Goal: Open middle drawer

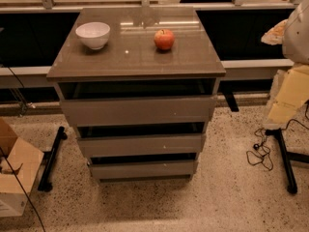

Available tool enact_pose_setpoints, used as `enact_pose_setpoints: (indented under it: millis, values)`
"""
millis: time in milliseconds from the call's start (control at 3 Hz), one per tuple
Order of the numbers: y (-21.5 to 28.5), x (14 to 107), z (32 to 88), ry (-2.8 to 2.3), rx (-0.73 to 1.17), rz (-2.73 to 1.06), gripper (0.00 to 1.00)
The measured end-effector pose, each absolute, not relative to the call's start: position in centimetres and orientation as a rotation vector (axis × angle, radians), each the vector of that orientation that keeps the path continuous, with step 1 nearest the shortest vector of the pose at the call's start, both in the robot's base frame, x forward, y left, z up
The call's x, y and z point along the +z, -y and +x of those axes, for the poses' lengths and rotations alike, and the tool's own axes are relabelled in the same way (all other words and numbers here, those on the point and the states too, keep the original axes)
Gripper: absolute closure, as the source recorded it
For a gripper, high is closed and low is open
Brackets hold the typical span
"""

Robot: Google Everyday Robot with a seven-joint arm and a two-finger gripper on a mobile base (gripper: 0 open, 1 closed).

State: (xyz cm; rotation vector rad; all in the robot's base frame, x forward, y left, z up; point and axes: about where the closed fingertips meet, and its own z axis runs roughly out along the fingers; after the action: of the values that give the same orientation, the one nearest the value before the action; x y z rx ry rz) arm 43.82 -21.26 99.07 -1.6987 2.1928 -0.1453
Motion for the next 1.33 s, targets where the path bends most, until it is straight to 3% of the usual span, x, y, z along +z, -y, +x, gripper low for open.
enact_pose_setpoints:
  millis: [667,1333]
  values:
    - [19.1,97.3,44.5,-2.083,-0.088,-1.711,0.0]
    - [15.1,90.6,47.9,-1.915,0.164,-1.624,0.0]
